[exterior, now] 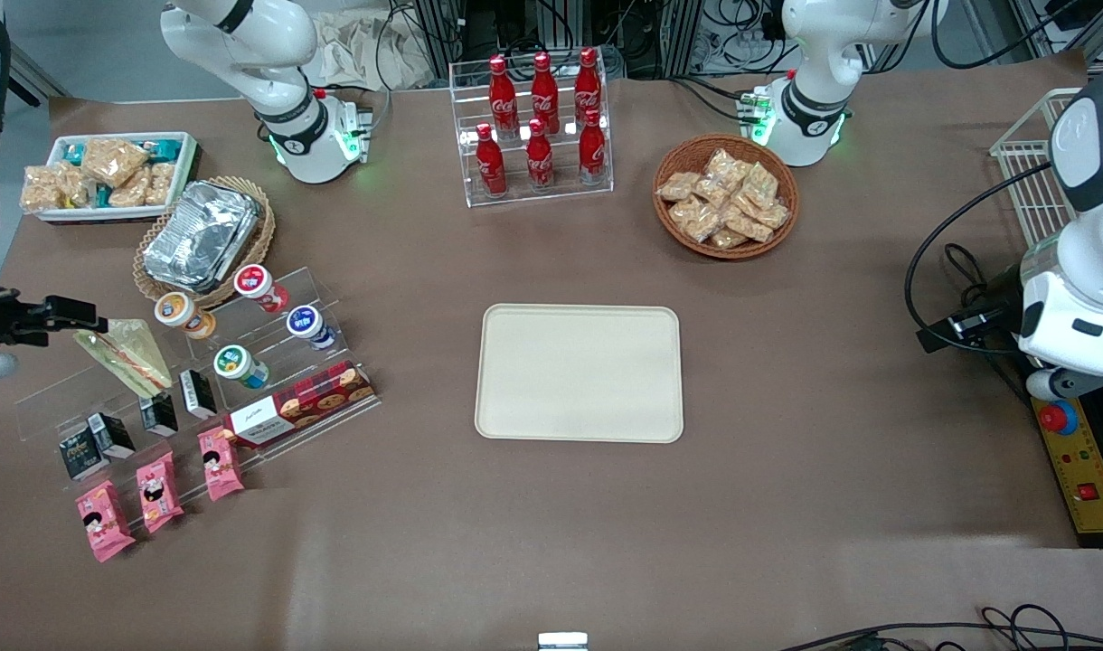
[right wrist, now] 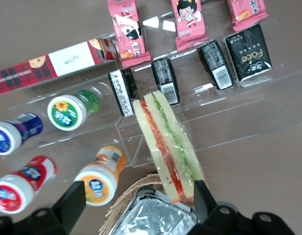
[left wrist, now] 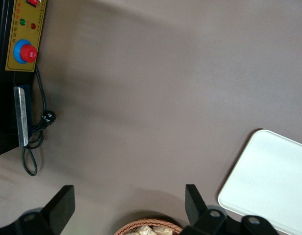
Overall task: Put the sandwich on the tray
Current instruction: 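Close the right gripper on the sandwich wrapper and lift it out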
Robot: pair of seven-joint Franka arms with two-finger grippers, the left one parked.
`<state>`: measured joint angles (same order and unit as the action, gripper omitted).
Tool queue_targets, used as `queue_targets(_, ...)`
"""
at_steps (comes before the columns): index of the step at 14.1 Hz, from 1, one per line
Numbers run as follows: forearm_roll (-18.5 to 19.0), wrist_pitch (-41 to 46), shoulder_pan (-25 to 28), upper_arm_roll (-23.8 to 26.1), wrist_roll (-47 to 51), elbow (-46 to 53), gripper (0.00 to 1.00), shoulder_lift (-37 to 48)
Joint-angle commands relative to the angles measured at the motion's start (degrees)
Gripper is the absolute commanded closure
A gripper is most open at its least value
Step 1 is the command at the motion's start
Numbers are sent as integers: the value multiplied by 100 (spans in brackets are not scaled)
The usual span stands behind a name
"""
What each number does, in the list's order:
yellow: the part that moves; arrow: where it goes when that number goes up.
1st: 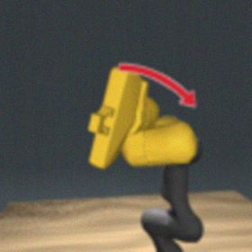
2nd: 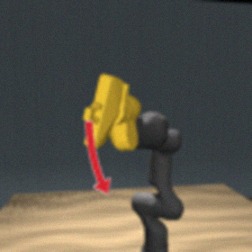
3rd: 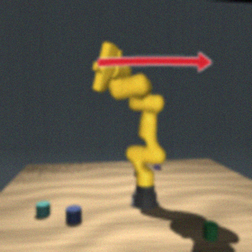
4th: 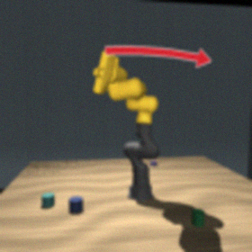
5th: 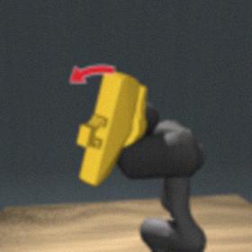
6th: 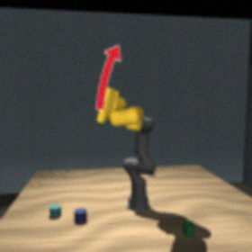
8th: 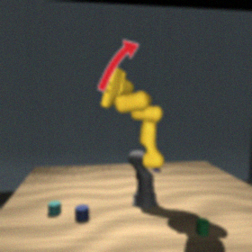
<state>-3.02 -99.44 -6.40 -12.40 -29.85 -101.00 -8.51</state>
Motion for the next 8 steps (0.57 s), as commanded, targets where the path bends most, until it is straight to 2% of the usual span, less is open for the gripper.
queue_targets(1, 56, -645, -247, 27, -765, -700, 2, 262)
queue_targets(4, 47, -1067, -371, 27, -1312, -895, 2, 131)
queue_targets(8, -75, -1498, -406, 45, -1339, -1562, 2, 279)
